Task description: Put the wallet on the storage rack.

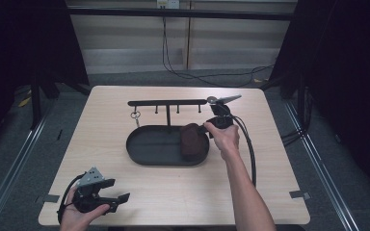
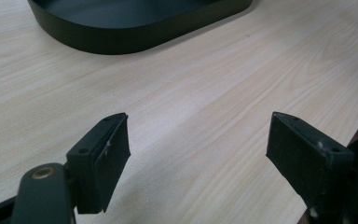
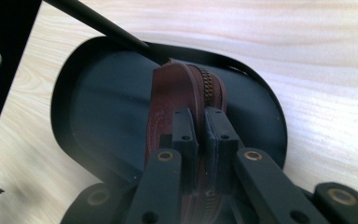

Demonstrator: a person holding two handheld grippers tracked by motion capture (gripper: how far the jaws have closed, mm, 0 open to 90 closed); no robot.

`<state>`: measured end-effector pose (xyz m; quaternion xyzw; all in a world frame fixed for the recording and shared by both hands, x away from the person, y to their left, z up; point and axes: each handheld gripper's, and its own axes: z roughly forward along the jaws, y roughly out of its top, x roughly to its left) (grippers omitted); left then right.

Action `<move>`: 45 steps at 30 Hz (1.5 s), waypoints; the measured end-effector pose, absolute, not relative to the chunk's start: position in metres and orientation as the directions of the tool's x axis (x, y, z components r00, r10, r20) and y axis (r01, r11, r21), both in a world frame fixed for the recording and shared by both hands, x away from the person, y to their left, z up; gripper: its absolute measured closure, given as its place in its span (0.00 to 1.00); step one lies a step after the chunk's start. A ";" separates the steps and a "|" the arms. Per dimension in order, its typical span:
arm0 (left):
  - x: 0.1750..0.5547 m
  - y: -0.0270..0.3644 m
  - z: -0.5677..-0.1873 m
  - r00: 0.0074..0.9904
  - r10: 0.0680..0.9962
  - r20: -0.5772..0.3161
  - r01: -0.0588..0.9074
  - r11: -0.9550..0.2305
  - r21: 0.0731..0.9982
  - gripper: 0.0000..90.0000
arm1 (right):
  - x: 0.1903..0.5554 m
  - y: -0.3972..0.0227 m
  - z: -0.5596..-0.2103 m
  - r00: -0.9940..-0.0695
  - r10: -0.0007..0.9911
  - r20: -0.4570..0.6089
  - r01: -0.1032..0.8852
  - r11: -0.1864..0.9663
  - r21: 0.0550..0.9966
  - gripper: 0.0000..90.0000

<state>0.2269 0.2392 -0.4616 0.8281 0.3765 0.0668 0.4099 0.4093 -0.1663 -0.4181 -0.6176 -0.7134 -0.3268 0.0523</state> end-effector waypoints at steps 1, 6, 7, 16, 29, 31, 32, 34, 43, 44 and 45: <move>0.227 0.239 -0.462 0.708 0.678 -0.198 0.569 -0.380 0.729 0.23 | 0.409 -0.166 -0.418 -0.232 0.847 0.478 0.915 0.023 0.402 0.93; 0.227 0.239 -0.462 0.707 0.679 -0.197 0.569 -0.380 0.729 0.23 | 0.408 -0.169 -0.432 -0.210 0.842 0.496 0.922 0.002 0.386 0.93; 0.227 0.239 -0.462 0.707 0.680 -0.195 0.568 -0.381 0.730 0.23 | 0.408 -0.169 -0.434 -0.211 0.843 0.495 0.922 0.003 0.387 0.93; 0.227 0.239 -0.462 0.707 0.679 -0.197 0.568 -0.381 0.729 0.23 | 0.406 -0.174 -0.446 -0.200 0.852 0.485 0.921 -0.006 0.391 0.90; 0.228 0.240 -0.461 0.705 0.680 -0.202 0.571 -0.375 0.730 0.23 | 0.404 -0.172 -0.446 -0.219 0.869 0.444 0.909 0.017 0.416 0.81; 0.228 0.240 -0.461 0.705 0.680 -0.202 0.571 -0.375 0.730 0.23 | 0.403 -0.172 -0.444 -0.225 0.865 0.448 0.905 0.016 0.425 0.78; 0.228 0.240 -0.461 0.705 0.680 -0.201 0.571 -0.376 0.730 0.23 | 0.403 -0.173 -0.443 -0.229 0.867 0.443 0.903 0.019 0.430 0.77; 0.228 0.240 -0.461 0.706 0.679 -0.202 0.571 -0.378 0.729 0.23 | 0.402 -0.175 -0.441 -0.235 0.868 0.438 0.897 0.021 0.441 0.74; 0.228 0.240 -0.462 0.706 0.679 -0.200 0.571 -0.379 0.728 0.23 | 0.395 -0.179 -0.429 -0.298 0.858 0.418 0.861 0.053 0.506 0.46; 0.228 0.240 -0.461 0.706 0.679 -0.200 0.571 -0.379 0.728 0.23 | 0.394 -0.180 -0.427 -0.301 0.857 0.419 0.859 0.053 0.509 0.42; 0.228 0.241 -0.461 0.704 0.681 -0.200 0.571 -0.376 0.730 0.23 | 0.393 -0.182 -0.426 -0.306 0.859 0.410 0.852 0.055 0.521 0.38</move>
